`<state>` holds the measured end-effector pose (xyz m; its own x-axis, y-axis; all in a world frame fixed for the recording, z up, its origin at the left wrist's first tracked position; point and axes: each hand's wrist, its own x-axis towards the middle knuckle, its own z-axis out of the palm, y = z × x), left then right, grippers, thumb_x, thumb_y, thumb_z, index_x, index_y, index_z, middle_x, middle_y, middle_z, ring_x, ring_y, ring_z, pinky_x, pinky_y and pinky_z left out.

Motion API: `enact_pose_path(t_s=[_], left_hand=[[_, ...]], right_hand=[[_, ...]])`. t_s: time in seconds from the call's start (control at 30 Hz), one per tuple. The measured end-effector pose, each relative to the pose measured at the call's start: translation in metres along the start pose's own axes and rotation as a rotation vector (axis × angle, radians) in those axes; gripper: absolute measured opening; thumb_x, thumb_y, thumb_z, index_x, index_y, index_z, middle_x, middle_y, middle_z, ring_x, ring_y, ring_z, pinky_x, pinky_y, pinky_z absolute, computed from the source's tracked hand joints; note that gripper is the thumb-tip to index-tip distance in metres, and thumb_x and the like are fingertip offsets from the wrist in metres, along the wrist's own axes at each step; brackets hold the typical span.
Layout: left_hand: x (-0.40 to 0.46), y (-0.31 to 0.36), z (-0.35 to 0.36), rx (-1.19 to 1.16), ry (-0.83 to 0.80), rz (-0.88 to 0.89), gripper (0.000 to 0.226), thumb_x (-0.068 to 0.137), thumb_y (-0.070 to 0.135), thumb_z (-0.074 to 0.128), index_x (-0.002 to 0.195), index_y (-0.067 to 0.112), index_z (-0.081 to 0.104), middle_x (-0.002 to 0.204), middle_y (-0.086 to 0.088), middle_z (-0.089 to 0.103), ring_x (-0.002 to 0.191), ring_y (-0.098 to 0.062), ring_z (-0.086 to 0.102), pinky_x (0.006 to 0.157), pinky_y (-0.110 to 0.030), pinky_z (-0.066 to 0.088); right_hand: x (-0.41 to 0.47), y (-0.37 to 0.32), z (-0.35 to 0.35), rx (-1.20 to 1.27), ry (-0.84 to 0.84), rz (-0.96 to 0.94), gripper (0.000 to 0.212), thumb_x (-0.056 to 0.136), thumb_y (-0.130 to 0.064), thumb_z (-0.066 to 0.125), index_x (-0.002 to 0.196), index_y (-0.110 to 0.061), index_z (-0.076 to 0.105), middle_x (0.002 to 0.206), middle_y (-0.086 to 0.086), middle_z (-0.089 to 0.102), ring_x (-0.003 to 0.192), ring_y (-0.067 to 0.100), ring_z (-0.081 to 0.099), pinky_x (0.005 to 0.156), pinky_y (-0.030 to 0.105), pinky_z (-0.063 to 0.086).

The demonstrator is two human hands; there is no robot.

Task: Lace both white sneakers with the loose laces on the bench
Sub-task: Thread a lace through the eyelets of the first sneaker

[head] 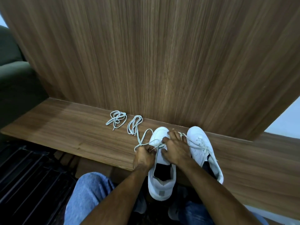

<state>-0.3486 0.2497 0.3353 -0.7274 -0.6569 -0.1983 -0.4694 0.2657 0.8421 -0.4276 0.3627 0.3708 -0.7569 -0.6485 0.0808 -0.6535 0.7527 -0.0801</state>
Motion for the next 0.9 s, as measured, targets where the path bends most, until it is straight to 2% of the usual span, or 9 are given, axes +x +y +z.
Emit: enact_pose_path(t_s=[0.1, 0.2, 0.27, 0.33, 0.43, 0.53, 0.63, 0.77, 0.9], left_hand=[[0.0, -0.001, -0.001, -0.009, -0.014, 0.007, 0.016, 0.085, 0.032, 0.066, 0.082, 0.018, 0.074, 0.08, -0.01, 0.071, 0.085, -0.025, 0.068, 0.065, -0.023, 0.042], [0.001, -0.004, -0.002, -0.006, -0.019, -0.012, 0.016, 0.084, 0.035, 0.067, 0.081, 0.02, 0.073, 0.079, -0.012, 0.07, 0.086, -0.03, 0.067, 0.065, -0.026, 0.046], [0.003, -0.005, -0.001, 0.012, -0.017, -0.022, 0.014, 0.081, 0.037, 0.066, 0.082, 0.025, 0.072, 0.082, -0.012, 0.071, 0.086, -0.032, 0.067, 0.07, -0.031, 0.051], [0.003, -0.005, -0.001, 0.019, -0.015, -0.025, 0.011, 0.081, 0.036, 0.066, 0.083, 0.027, 0.073, 0.083, -0.009, 0.072, 0.086, -0.03, 0.067, 0.073, -0.032, 0.053], [0.002, -0.004, -0.001, 0.018, -0.006, -0.012, 0.01, 0.081, 0.034, 0.066, 0.082, 0.027, 0.073, 0.082, -0.007, 0.072, 0.085, -0.027, 0.068, 0.073, -0.031, 0.053], [0.002, -0.004, 0.0, 0.012, -0.004, -0.013, 0.01, 0.082, 0.034, 0.067, 0.082, 0.026, 0.073, 0.083, -0.006, 0.073, 0.085, -0.027, 0.068, 0.073, -0.032, 0.054], [0.0, -0.003, 0.0, 0.013, -0.004, -0.011, 0.01, 0.082, 0.036, 0.067, 0.082, 0.028, 0.073, 0.082, -0.005, 0.072, 0.085, -0.027, 0.068, 0.074, -0.033, 0.054], [0.0, -0.005, 0.001, 0.018, -0.009, -0.001, 0.012, 0.08, 0.041, 0.066, 0.083, 0.03, 0.071, 0.082, -0.007, 0.072, 0.086, -0.029, 0.068, 0.074, -0.035, 0.055], [-0.001, -0.004, 0.0, 0.013, -0.013, 0.004, 0.016, 0.083, 0.041, 0.066, 0.081, 0.026, 0.071, 0.082, -0.009, 0.071, 0.087, -0.03, 0.067, 0.07, -0.03, 0.051]], right_hand=[[0.003, -0.012, 0.016, -0.072, -0.038, 0.019, 0.036, 0.091, -0.035, 0.048, 0.124, -0.025, 0.059, 0.142, 0.001, 0.04, 0.141, 0.023, 0.023, 0.111, 0.046, 0.024], [0.008, -0.008, 0.019, 0.25, 0.056, 0.101, 0.021, 0.09, -0.031, 0.052, 0.098, -0.03, 0.072, 0.127, -0.007, 0.052, 0.126, 0.02, 0.043, 0.104, 0.042, 0.038], [0.01, -0.004, 0.002, 0.752, 0.191, 0.274, 0.022, 0.087, -0.017, 0.06, 0.071, -0.031, 0.069, 0.105, -0.008, 0.056, 0.106, 0.019, 0.057, 0.093, 0.043, 0.047], [0.012, 0.001, -0.025, 1.145, 0.419, 0.43, 0.031, 0.084, -0.004, 0.062, 0.063, -0.026, 0.065, 0.094, -0.003, 0.055, 0.088, 0.013, 0.061, 0.086, 0.037, 0.049], [0.014, 0.012, -0.069, 1.281, 0.774, 0.466, 0.028, 0.081, 0.001, 0.058, 0.061, -0.019, 0.061, 0.09, 0.001, 0.056, 0.072, -0.006, 0.055, 0.074, 0.017, 0.042], [0.014, 0.017, -0.075, 0.991, 0.808, 0.401, 0.011, 0.08, -0.009, 0.059, 0.084, -0.018, 0.064, 0.106, 0.0, 0.054, 0.083, -0.001, 0.054, 0.075, 0.025, 0.045], [0.009, 0.014, -0.047, 0.413, 0.512, 0.216, 0.045, 0.081, -0.022, 0.066, 0.124, -0.02, 0.056, 0.137, 0.006, 0.044, 0.123, 0.021, 0.046, 0.098, 0.041, 0.043], [-0.002, -0.008, -0.004, -0.031, -0.041, 0.007, 0.047, 0.088, -0.036, 0.054, 0.132, -0.023, 0.051, 0.153, 0.006, 0.028, 0.148, 0.025, 0.005, 0.115, 0.05, 0.019], [0.0, -0.017, 0.015, -0.066, -0.07, 0.025, 0.036, 0.094, -0.033, 0.045, 0.126, -0.022, 0.058, 0.146, 0.003, 0.037, 0.145, 0.024, 0.017, 0.111, 0.045, 0.026]])
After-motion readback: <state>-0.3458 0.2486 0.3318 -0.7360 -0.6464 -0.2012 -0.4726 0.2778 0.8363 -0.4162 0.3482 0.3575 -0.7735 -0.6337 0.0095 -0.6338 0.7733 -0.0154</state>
